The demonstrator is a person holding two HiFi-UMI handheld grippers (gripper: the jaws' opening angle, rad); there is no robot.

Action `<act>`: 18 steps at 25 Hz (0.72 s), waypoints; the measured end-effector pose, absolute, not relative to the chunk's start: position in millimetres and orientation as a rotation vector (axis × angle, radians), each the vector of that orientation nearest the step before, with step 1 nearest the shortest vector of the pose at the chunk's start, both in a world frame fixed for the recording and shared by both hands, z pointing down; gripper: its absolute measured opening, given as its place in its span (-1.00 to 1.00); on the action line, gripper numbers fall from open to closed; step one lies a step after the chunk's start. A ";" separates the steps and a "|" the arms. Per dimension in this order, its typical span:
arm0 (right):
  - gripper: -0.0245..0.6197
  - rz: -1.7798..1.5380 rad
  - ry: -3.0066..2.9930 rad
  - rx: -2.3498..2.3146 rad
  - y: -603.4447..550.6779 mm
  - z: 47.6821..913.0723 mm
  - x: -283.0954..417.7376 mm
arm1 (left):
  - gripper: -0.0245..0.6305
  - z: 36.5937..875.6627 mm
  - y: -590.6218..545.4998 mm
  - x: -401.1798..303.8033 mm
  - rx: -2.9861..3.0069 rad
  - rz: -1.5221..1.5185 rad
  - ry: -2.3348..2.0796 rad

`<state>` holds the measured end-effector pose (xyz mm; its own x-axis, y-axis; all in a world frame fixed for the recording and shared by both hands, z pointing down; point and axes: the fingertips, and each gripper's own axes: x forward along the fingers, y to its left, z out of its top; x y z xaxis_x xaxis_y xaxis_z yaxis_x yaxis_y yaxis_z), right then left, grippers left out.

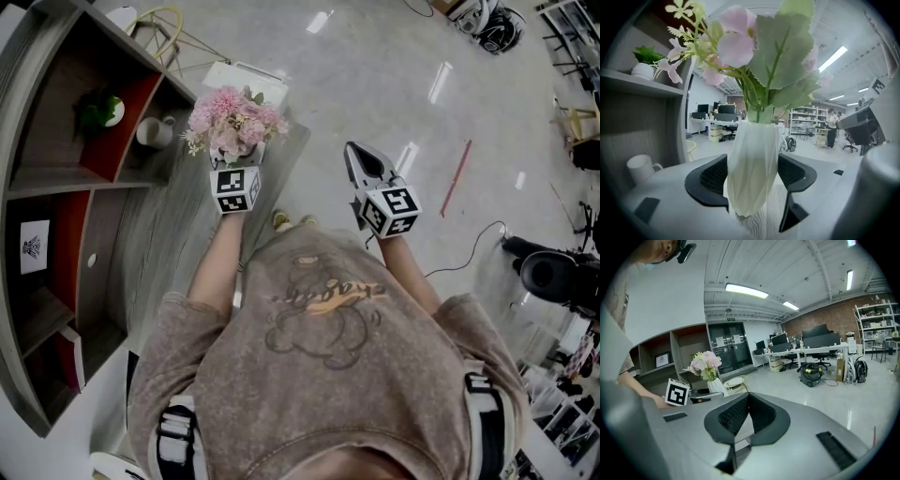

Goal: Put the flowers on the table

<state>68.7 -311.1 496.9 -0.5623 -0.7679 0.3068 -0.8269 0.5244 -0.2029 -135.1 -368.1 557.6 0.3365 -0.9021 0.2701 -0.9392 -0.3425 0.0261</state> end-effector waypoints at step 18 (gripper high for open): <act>-0.93 0.478 -2.579 1.381 -299.2 493.6 77.0 | 0.09 563.0 -363.8 -142.2 2.368 0.332 -1.686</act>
